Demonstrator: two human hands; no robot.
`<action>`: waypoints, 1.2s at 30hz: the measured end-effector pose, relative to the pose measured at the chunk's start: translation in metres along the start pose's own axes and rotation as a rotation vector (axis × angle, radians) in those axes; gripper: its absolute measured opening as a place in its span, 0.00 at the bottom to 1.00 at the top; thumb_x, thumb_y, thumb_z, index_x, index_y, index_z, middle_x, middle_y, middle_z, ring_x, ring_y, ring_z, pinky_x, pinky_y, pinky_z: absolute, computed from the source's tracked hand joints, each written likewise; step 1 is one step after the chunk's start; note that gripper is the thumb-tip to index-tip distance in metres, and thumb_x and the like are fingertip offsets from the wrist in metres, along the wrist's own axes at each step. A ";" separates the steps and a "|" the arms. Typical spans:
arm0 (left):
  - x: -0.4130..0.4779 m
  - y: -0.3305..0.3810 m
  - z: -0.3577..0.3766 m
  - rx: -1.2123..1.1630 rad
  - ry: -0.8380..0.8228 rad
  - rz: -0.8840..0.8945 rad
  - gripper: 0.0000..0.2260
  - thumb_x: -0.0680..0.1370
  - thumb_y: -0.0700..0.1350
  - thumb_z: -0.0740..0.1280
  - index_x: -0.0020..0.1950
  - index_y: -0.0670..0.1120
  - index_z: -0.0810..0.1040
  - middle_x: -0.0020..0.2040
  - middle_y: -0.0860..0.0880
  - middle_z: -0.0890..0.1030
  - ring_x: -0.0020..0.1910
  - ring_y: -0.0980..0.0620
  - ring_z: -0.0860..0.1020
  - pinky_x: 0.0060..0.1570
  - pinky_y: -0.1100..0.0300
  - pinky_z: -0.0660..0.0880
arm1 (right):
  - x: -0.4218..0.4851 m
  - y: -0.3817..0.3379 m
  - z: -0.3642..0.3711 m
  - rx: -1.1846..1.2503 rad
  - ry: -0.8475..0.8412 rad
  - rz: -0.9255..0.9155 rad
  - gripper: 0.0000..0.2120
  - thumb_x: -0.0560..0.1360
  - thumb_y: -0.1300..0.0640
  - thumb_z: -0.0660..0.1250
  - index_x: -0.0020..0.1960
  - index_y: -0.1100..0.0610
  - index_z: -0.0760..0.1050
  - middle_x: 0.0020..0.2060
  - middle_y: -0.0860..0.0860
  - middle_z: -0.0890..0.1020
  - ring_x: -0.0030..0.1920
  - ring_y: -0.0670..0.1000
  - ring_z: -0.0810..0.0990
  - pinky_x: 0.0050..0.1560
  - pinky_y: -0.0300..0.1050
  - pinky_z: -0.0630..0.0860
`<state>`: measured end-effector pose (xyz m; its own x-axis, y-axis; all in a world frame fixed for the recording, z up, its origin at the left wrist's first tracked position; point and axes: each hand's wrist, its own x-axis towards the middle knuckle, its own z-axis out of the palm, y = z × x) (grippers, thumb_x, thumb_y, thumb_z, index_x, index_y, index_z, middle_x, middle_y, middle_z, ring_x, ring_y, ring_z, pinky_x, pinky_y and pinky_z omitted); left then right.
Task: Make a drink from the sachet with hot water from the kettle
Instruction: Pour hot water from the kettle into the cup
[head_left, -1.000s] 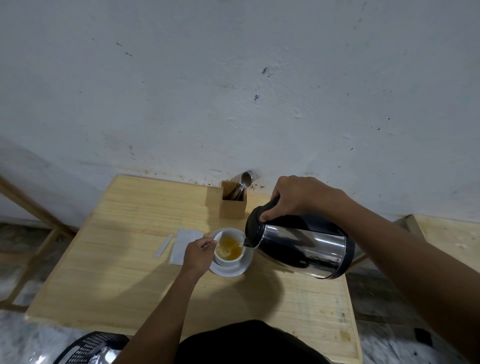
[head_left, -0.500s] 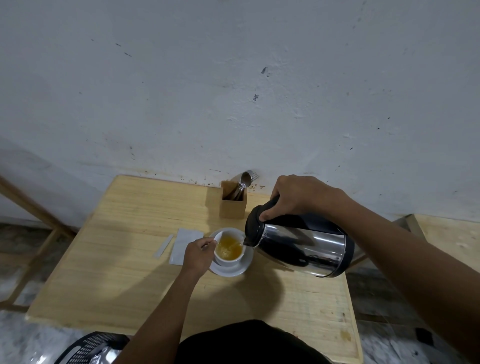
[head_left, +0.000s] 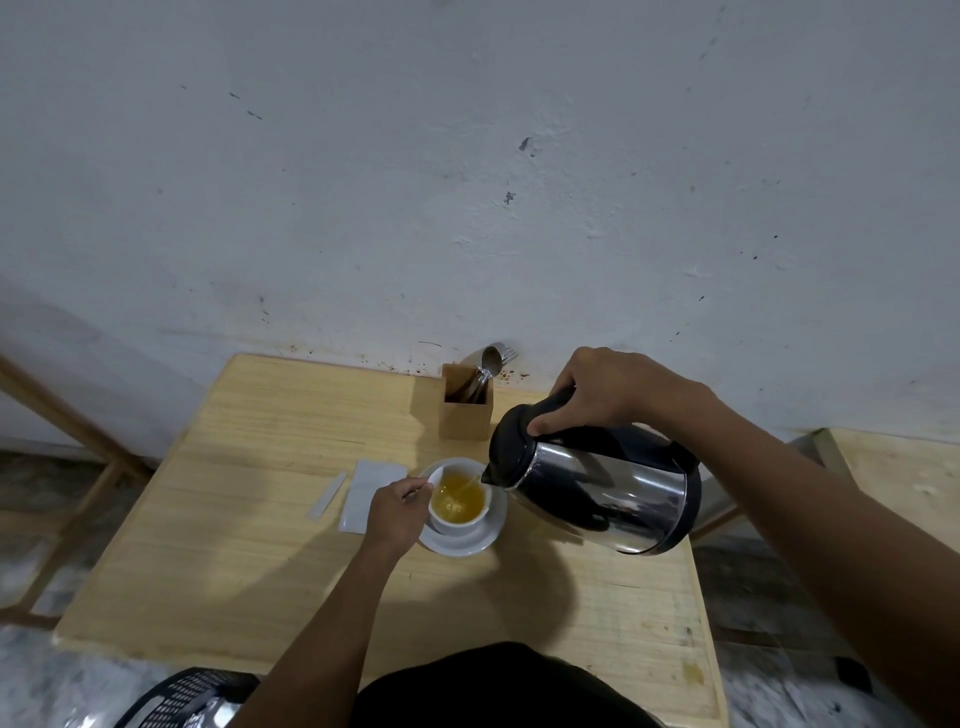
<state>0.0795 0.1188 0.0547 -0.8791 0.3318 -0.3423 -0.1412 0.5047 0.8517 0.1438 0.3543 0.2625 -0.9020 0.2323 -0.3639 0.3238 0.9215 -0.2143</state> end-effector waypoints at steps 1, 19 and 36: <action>0.000 0.000 0.000 0.002 -0.003 -0.001 0.11 0.78 0.41 0.64 0.56 0.39 0.80 0.47 0.46 0.79 0.48 0.51 0.76 0.50 0.60 0.69 | -0.001 0.004 0.001 0.021 0.011 0.005 0.25 0.62 0.28 0.70 0.45 0.48 0.85 0.38 0.44 0.85 0.42 0.46 0.82 0.41 0.44 0.76; 0.002 -0.003 0.010 0.013 0.082 -0.059 0.10 0.78 0.43 0.64 0.54 0.40 0.82 0.52 0.41 0.83 0.49 0.48 0.78 0.50 0.58 0.71 | -0.021 0.130 0.038 0.788 0.601 0.040 0.29 0.78 0.52 0.67 0.23 0.65 0.65 0.20 0.55 0.65 0.21 0.52 0.63 0.29 0.43 0.62; -0.001 0.003 0.021 0.115 0.193 -0.085 0.11 0.78 0.42 0.63 0.53 0.38 0.82 0.51 0.39 0.84 0.53 0.41 0.80 0.52 0.55 0.73 | 0.011 0.178 0.070 0.987 0.834 0.095 0.23 0.75 0.57 0.65 0.27 0.70 0.67 0.22 0.60 0.67 0.25 0.54 0.66 0.31 0.48 0.65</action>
<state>0.0895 0.1368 0.0490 -0.9384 0.1315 -0.3195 -0.1753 0.6155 0.7684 0.2116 0.4990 0.1572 -0.6532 0.7354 0.1802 0.1468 0.3564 -0.9227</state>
